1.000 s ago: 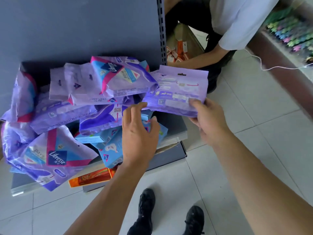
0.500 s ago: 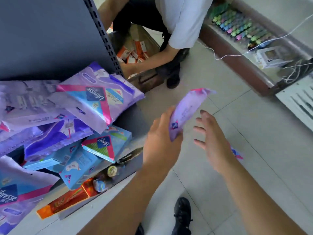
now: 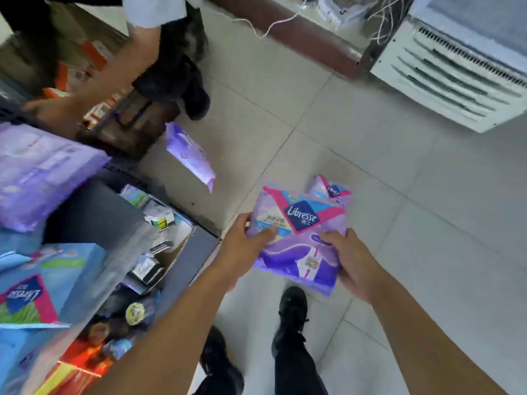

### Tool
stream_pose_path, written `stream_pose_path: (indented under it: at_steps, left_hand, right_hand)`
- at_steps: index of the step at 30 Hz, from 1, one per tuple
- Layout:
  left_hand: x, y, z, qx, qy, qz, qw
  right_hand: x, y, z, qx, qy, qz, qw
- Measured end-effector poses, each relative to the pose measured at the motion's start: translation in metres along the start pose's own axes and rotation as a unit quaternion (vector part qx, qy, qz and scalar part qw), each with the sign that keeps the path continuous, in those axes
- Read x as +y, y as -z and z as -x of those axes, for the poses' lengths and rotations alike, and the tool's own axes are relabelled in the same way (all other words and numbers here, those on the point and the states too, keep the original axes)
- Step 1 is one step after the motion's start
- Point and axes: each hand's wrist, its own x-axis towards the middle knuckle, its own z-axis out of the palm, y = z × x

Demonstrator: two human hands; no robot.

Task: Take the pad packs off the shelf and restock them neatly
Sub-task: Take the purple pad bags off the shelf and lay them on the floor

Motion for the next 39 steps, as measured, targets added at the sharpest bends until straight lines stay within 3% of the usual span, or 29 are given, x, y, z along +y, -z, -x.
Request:
stream_pose_path:
  at_steps: [6,12,23,26,31,34,39]
  left_hand:
    - [-0.075,-0.057,-0.061,0.005,0.044,-0.177,0.983]
    - [-0.142,-0.107,-0.165,-0.010,0.052,-0.284,0.957]
    - [-0.253,-0.162,-0.333,0.004,-0.028,-0.349,0.937]
    - [-0.266,-0.164,-0.353,-0.033,-0.015,-0.377,0.926]
    - [-0.257,-0.156,-0.349,-0.106,-0.004,-0.382,0.918]
    - [-0.224,-0.132,-0.329,-0.068,0.017,-0.388,0.919]
    - [-0.131,-0.073,-0.295,0.027,-0.015,-0.343,0.939]
  right_hand:
    - [0.092,0.056,-0.072,0.116,-0.013,0.093,0.989]
    - [0.159,0.102,-0.184,0.169,-0.019,0.139,0.976]
    - [0.224,0.141,-0.368,0.264,0.018,0.214,0.940]
    - [0.228,0.133,-0.384,0.276,0.037,0.216,0.936]
    - [0.219,0.121,-0.372,0.264,0.015,0.258,0.929]
    - [0.194,0.107,-0.340,0.253,0.009,0.305,0.918]
    - [0.113,0.059,-0.272,0.181,0.043,0.342,0.921]
